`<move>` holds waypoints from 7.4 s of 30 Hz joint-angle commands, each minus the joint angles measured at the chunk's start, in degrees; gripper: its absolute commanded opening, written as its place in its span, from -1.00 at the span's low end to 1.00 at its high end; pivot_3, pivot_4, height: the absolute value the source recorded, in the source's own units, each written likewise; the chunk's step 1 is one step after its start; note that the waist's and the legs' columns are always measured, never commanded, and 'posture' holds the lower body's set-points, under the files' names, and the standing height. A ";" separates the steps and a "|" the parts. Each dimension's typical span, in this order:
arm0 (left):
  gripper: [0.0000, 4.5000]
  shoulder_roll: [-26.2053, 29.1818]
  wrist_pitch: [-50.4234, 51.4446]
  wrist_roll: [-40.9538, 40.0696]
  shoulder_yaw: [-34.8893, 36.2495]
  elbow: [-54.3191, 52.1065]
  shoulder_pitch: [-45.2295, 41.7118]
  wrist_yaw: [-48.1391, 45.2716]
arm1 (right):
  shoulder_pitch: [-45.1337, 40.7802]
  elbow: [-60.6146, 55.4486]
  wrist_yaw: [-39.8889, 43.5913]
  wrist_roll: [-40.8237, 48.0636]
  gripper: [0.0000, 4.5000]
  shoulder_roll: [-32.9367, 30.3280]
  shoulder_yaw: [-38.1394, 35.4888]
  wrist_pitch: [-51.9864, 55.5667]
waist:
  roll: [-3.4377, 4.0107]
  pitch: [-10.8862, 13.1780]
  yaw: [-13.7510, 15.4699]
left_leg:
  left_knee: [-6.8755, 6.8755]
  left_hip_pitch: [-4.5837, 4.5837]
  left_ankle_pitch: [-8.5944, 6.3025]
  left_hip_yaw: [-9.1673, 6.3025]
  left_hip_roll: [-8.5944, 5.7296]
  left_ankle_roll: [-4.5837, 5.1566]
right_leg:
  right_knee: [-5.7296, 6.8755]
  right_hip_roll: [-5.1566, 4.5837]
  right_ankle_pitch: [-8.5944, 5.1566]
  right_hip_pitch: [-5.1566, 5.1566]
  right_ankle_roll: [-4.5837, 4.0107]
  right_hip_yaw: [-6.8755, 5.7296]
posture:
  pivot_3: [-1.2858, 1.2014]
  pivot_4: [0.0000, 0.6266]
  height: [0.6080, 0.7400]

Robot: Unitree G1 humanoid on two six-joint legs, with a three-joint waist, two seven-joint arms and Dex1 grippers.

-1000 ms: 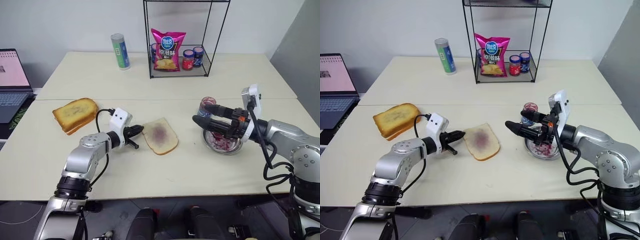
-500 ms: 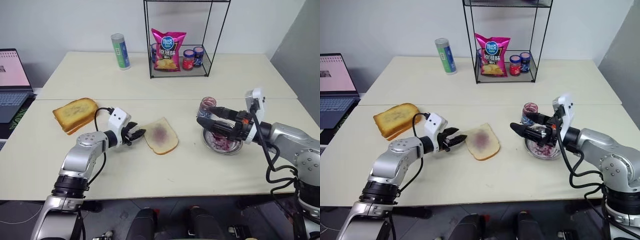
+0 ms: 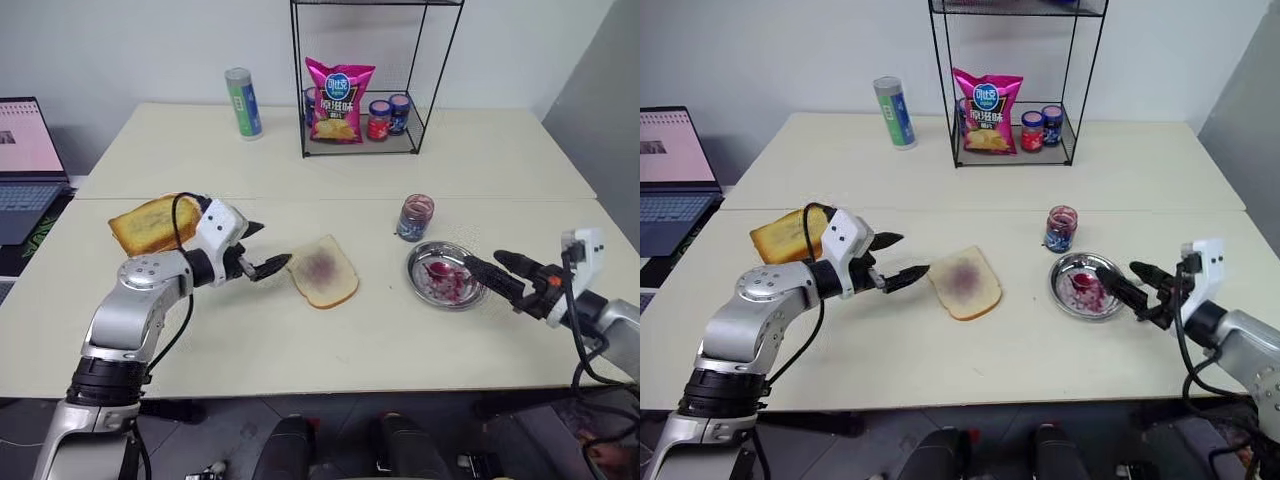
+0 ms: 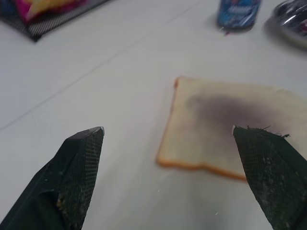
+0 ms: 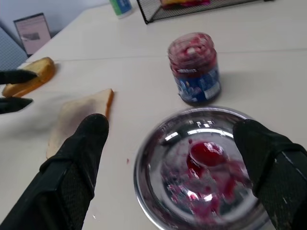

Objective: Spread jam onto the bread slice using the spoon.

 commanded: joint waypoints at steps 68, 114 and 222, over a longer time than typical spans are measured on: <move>1.00 -7.81 -0.08 0.87 -12.43 -11.56 -6.92 -2.69 | -11.02 24.78 -29.47 14.53 -0.77 24.66 -2.52 -17.74 | 0.24 -0.10 -0.96 | -0.02 0.12 0.00 0.15 0.09 0.01 | 0.07 0.50 0.02 0.01 0.05 0.14 | 0.03 -0.52 1.00; 1.00 -10.20 -3.29 0.71 -3.67 -8.24 -7.52 2.96 | -50.25 49.52 4.53 -21.85 -0.99 5.96 21.49 -28.01 | 0.29 -0.06 -0.93 | 0.02 0.03 0.00 0.31 0.08 0.02 | 0.01 0.48 0.28 -0.09 -0.11 0.18 | 0.03 -0.52 1.00; 1.00 -3.74 5.68 -11.08 7.67 -15.47 -1.24 0.84 | -52.84 27.71 -35.96 10.57 -0.99 30.96 -6.21 9.33 | 0.36 -0.03 -2.42 | -0.12 0.04 0.00 0.20 0.15 0.03 | 0.09 0.50 0.28 -0.14 -0.13 0.12 | 0.03 -0.52 1.00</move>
